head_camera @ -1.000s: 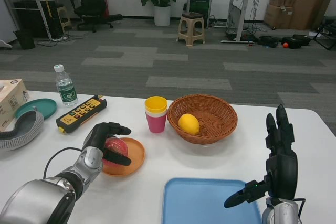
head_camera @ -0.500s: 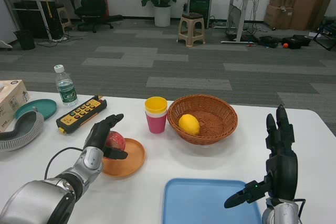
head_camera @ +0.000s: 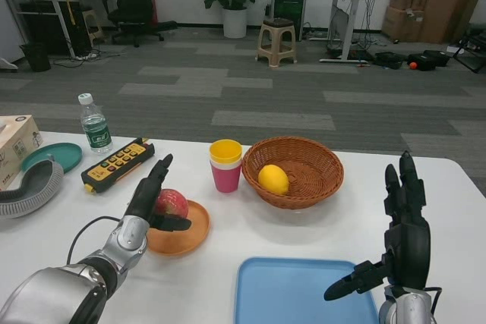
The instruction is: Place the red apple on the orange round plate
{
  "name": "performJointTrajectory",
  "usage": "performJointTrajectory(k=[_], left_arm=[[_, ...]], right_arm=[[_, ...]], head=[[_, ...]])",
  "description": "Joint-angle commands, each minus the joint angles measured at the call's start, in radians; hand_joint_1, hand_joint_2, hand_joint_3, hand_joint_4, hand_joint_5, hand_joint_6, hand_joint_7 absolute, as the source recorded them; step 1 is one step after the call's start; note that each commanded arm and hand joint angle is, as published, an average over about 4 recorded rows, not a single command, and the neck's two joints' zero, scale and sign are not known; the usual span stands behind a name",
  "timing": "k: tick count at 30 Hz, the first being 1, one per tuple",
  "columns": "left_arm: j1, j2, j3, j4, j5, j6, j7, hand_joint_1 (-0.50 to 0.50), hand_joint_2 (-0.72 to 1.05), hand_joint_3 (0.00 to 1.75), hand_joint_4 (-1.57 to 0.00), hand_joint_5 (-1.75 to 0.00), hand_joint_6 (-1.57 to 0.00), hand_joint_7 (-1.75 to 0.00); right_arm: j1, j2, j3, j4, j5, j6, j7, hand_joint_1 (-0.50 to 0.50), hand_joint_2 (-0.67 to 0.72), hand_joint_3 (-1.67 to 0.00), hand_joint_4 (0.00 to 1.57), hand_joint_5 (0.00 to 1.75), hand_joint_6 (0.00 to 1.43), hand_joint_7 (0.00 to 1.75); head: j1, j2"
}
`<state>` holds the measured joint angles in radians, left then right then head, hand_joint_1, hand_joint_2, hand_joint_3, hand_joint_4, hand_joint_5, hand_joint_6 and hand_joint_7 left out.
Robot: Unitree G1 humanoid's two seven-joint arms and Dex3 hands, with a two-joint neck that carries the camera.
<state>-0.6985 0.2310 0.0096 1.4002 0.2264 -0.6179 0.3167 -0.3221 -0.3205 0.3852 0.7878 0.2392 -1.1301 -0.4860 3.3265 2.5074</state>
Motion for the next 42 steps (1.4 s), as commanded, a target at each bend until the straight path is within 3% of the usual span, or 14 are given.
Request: performJointTrajectory(k=[1, 6, 15, 19, 24, 26, 30, 32, 37, 42], left_arm=[[0.01, -0.005, -0.037, -0.007, -0.084, 0.018, -0.054, 0.5, 0.6, 0.09, 0.0, -0.72, -0.12, 0.0], [0.009, -0.005, -0.05, -0.004, -0.139, 0.028, -0.076, 0.5, 0.76, 0.09, 0.0, -0.72, -0.14, 0.0], [0.008, -0.005, -0.052, -0.004, -0.242, 0.088, -0.136, 0.5, 0.56, 0.09, 0.0, -0.72, -0.21, 0.0], [0.008, -0.005, -0.054, -0.006, -0.266, 0.114, -0.181, 0.5, 0.41, 0.09, 0.0, -0.62, -0.31, 0.0], [0.008, -0.005, -0.058, -0.008, -0.296, 0.118, -0.228, 0.5, 0.32, 0.09, 0.0, -0.62, -0.42, 0.0], [0.008, -0.005, -0.059, -0.01, -0.303, 0.119, -0.225, 0.5, 0.41, 0.09, 0.0, -0.62, -0.41, 0.0], [0.009, -0.007, -0.059, -0.01, -0.333, 0.115, -0.197, 0.5, 0.89, 0.09, 0.0, -0.72, -0.26, 0.0], [0.011, -0.01, -0.06, -0.009, -0.359, 0.103, -0.186, 0.5, 1.03, 0.09, 0.0, -0.72, -0.2, 0.0], [0.027, -0.012, -0.057, -0.009, -0.412, -0.018, -0.146, 0.5, 1.05, 0.09, 0.0, -0.82, -0.03, 0.0], [0.04, -0.012, -0.05, -0.01, -0.418, -0.124, -0.102, 0.5, 1.05, 0.09, 0.0, -0.62, 0.0, 0.0]], right_arm=[[-0.02, 0.0, -0.003, 0.002, 0.005, 0.0, 0.0, -0.2, 0.6, 0.0, 0.0, 0.0, 0.0, 0.07], [-0.018, 0.0, -0.004, 0.001, 0.005, 0.0, 0.0, -0.18, 0.6, 0.0, 0.0, 0.0, 0.0, 0.07], [-0.017, 0.0, -0.003, 0.001, 0.005, 0.0, 0.0, -0.21, 0.6, 0.0, 0.0, 0.0, 0.0, 0.07], [-0.017, 0.0, -0.003, 0.002, 0.005, 0.0, 0.0, -0.18, 0.6, 0.0, 0.0, 0.0, 0.0, 0.07], [-0.017, 0.0, -0.003, 0.002, 0.005, 0.0, 0.0, -0.19, 0.6, 0.0, 0.0, 0.0, 0.0, 0.07], [-0.017, 0.0, -0.003, 0.002, 0.005, 0.0, 0.0, -0.17, 0.6, 0.0, 0.0, 0.0, 0.0, 0.07], [-0.017, 0.0, -0.004, 0.0, 0.005, 0.0, 0.0, -0.17, 0.6, 0.0, 0.0, 0.0, 0.0, 0.07], [-0.016, 0.0, -0.004, 0.0, 0.005, 0.0, 0.0, -0.17, 0.6, 0.0, 0.0, 0.0, 0.0, 0.07], [-0.015, 0.0, -0.005, -0.001, 0.005, 0.0, 0.0, -0.17, 0.6, 0.0, 0.0, 0.0, 0.0, 0.07], [-0.015, 0.0, -0.005, -0.002, 0.005, 0.0, 0.0, -0.17, 0.6, 0.0, 0.0, 0.0, 0.0, 0.07]], head=[[0.002, 0.0], [0.002, 0.0], [0.002, 0.0], [0.002, 0.0], [0.002, 0.0], [0.002, 0.0], [0.002, 0.0], [0.005, -0.003], [0.006, -0.004], [0.006, -0.004]])
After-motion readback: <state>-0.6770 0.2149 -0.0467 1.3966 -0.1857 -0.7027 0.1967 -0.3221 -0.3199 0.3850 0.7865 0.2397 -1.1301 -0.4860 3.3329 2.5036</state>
